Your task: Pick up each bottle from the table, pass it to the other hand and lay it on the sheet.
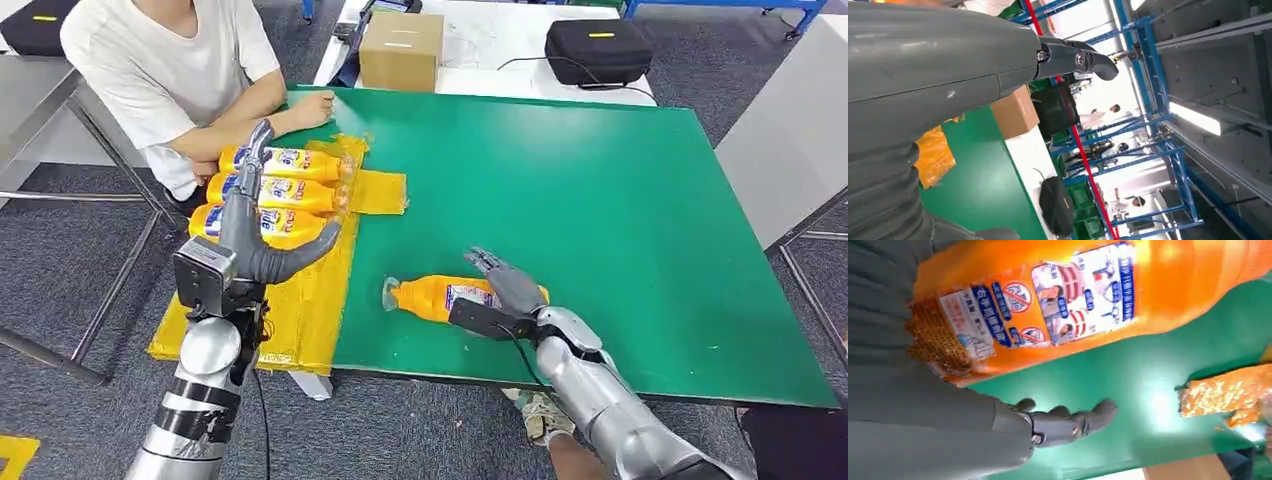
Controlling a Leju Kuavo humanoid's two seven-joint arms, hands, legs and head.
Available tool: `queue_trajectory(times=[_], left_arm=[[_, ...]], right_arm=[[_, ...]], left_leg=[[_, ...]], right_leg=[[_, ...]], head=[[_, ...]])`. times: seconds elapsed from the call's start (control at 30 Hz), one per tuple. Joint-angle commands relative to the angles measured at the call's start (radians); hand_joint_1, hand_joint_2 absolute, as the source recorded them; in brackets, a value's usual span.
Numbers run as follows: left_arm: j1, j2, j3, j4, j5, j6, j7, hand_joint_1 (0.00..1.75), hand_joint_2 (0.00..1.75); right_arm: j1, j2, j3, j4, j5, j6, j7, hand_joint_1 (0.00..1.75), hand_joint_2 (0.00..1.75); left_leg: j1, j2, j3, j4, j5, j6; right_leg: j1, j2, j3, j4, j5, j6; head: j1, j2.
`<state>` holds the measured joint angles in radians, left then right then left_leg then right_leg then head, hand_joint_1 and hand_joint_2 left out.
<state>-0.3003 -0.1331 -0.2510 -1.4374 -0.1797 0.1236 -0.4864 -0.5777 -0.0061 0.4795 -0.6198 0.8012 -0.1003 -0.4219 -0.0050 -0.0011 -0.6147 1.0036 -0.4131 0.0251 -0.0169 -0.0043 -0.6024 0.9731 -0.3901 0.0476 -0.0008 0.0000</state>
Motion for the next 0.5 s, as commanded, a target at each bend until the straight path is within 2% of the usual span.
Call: queue_trajectory(times=[0.03,0.1,0.2,0.4,0.5], left_arm=[[-0.039,0.03,-0.031,-0.011,-0.027,-0.003,-0.007,0.0,1.75],[-0.045,0.024,-0.029,-0.017,-0.028,-0.004,0.0,0.0,1.75],[-0.044,0.018,-0.027,-0.018,-0.029,-0.002,0.002,0.0,1.75],[0.009,0.023,0.003,-0.057,-0.04,0.011,0.013,0.0,1.75],[0.025,0.025,0.012,-0.068,-0.044,0.011,0.014,0.0,1.75]], right_arm=[[0.03,-0.004,0.054,-0.13,-0.008,-0.079,-0.005,0.0,1.75],[0.041,0.005,0.045,-0.17,0.004,-0.135,0.004,0.0,1.75],[0.053,0.008,0.038,-0.196,-0.002,-0.106,0.031,0.0,1.75],[-0.006,-0.009,0.095,-0.063,0.151,-0.087,0.258,0.0,1.75],[-0.013,-0.016,0.116,-0.056,0.193,-0.099,0.291,0.0,1.75]], left_leg=[[0.001,0.001,0.001,0.001,-0.002,-0.002],[0.001,0.001,-0.001,0.001,-0.002,-0.002],[0.001,0.0,-0.003,0.001,-0.001,-0.001],[0.001,0.001,-0.002,0.001,-0.002,-0.002],[0.0,0.002,-0.004,0.0,-0.001,-0.001]], right_leg=[[0.001,0.001,0.001,0.001,-0.002,-0.002],[0.001,0.001,-0.001,0.001,-0.002,-0.002],[0.001,0.0,-0.003,0.001,-0.001,-0.001],[0.001,0.001,-0.003,0.0,-0.002,-0.002],[0.0,0.002,-0.004,0.0,-0.001,-0.001]], head=[[0.0,0.0],[0.0,0.0],[0.0,0.0],[0.0,0.0],[0.0,0.0]])
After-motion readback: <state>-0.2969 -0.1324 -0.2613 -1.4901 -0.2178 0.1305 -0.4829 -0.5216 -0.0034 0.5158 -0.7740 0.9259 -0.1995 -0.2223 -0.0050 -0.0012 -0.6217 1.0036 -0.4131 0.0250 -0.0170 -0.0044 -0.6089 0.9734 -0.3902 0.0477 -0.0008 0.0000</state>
